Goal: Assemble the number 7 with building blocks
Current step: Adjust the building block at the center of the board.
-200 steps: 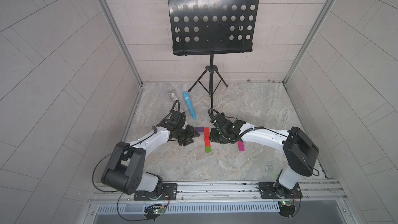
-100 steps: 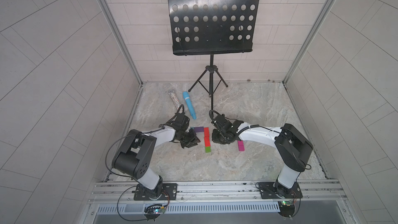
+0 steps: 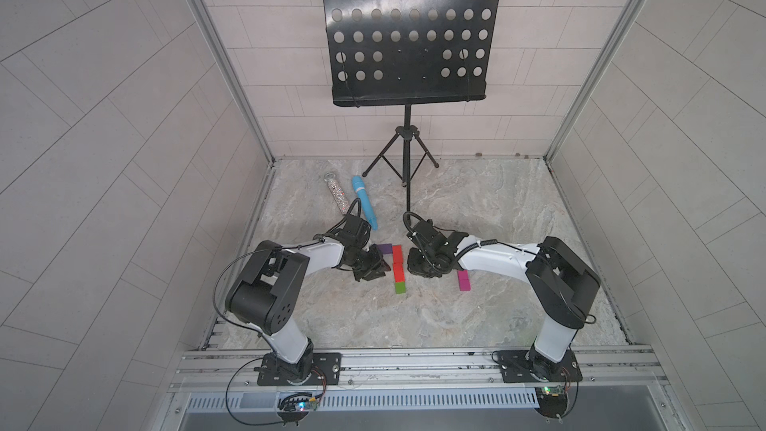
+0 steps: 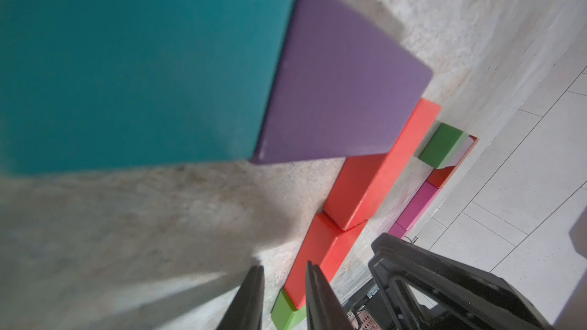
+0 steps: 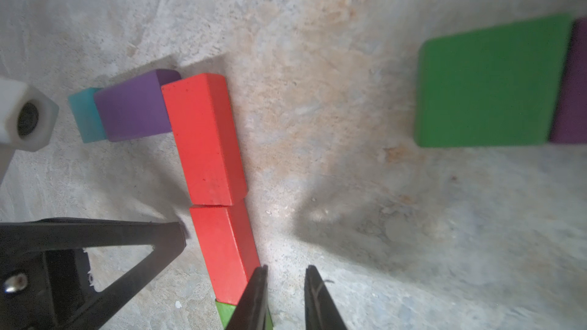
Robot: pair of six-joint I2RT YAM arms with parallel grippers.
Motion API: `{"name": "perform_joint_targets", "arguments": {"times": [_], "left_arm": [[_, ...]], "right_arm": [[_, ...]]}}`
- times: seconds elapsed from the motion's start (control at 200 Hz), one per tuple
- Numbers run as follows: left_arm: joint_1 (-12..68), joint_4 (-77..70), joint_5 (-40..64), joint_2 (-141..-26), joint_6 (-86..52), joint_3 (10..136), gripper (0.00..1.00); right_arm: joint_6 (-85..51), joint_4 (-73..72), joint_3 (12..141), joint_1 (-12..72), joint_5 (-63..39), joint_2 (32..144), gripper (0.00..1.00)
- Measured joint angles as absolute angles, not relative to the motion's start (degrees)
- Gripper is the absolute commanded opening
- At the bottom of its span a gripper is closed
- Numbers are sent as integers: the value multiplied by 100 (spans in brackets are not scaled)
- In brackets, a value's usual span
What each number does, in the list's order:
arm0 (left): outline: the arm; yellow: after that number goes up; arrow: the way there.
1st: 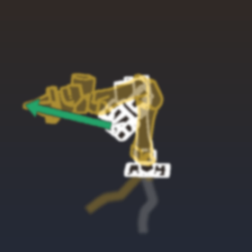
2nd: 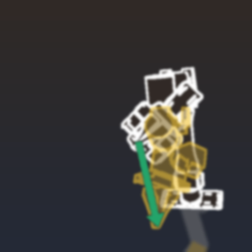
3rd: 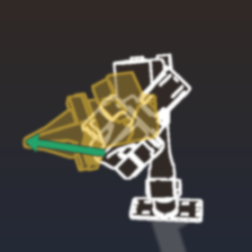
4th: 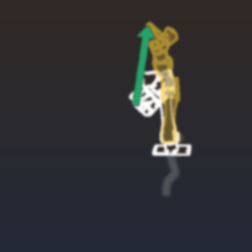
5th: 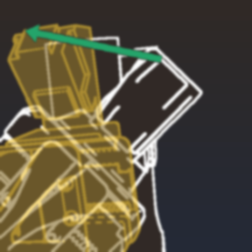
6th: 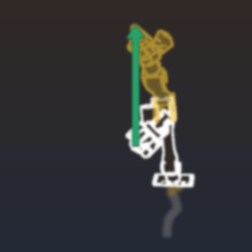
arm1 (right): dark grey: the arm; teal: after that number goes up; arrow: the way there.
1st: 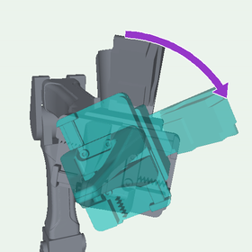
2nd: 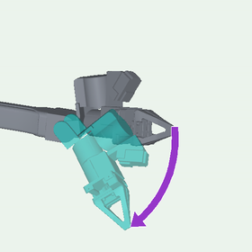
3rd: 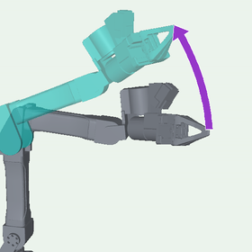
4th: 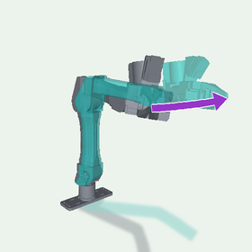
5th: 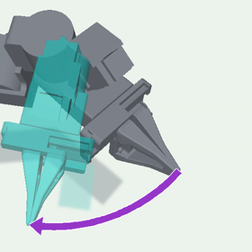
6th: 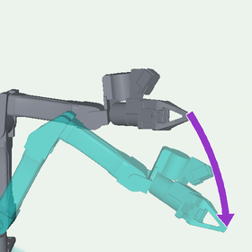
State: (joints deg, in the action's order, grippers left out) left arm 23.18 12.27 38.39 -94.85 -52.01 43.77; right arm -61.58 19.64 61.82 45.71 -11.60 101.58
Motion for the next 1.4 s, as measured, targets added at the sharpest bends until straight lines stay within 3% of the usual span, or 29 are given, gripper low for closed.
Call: {"name": "perform_joint_targets", "arguments": {"times": [1.396], "left_arm": [[2445,1238,3774,-9721,-5188,4665,30]], "right_arm": [[-6289,1817,5996,4519,-1164,10158,25]]}}
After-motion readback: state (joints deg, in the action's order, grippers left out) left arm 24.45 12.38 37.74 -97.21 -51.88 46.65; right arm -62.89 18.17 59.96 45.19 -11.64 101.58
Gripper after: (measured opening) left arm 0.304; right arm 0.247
